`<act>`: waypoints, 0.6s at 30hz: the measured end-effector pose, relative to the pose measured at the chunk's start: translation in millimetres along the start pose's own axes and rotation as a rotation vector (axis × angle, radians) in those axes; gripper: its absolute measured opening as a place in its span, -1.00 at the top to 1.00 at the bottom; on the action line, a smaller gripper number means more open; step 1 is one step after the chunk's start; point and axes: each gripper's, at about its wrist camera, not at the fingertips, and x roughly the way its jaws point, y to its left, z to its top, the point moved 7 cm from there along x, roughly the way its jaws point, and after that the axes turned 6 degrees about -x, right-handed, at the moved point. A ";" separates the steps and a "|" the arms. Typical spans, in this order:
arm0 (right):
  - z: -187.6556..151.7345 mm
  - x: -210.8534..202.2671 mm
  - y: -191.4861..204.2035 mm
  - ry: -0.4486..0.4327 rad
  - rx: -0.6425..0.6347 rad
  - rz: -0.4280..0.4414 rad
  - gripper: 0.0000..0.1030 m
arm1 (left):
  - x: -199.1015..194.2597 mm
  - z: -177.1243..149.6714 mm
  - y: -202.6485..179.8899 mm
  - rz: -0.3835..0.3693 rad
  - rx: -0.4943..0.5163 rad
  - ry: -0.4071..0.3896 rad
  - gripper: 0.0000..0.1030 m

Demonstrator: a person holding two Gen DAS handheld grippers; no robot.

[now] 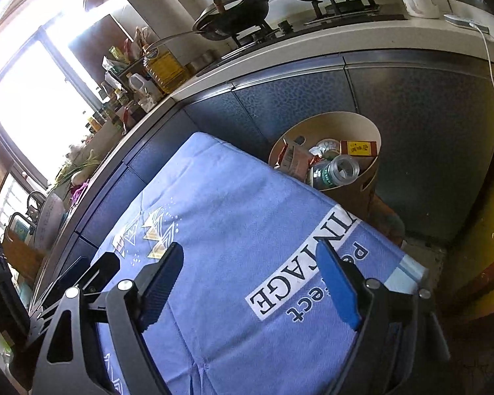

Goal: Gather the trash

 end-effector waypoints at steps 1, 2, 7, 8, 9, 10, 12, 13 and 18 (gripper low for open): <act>0.1 0.0 0.8 0.000 -0.002 0.000 -0.56 | -0.2 -0.1 0.1 0.004 0.003 -0.001 -0.88; 0.2 0.0 1.6 0.000 -0.004 0.000 -0.57 | -0.8 -0.4 -0.3 0.011 0.008 -0.003 -0.88; 0.0 -0.2 2.5 -0.003 -0.005 -0.007 -0.58 | -4.8 1.9 -1.2 0.040 0.028 -0.025 -0.88; -0.4 -0.3 2.2 -0.001 -0.003 -0.007 -0.58 | -6.2 2.5 -2.1 0.040 0.029 -0.029 -0.88; -0.5 -0.4 1.7 -0.001 -0.002 -0.007 -0.58 | -7.1 3.2 -2.4 0.040 0.028 -0.031 -0.88; -0.8 -1.0 1.0 -0.002 0.000 -0.007 -0.58 | -8.3 4.0 -3.1 0.040 0.027 -0.035 -0.88; -1.4 -1.8 -0.6 -0.003 0.003 -0.008 -0.58 | -10.3 5.4 -3.4 0.044 0.029 -0.042 -0.88; -1.5 -2.1 -1.8 -0.001 0.006 -0.008 -0.58 | -10.8 5.9 -3.6 0.048 0.032 -0.043 -0.88; -2.1 -6.5 -8.8 -0.002 0.015 -0.011 -0.58 | -13.3 6.5 -8.5 0.076 0.056 -0.043 -0.88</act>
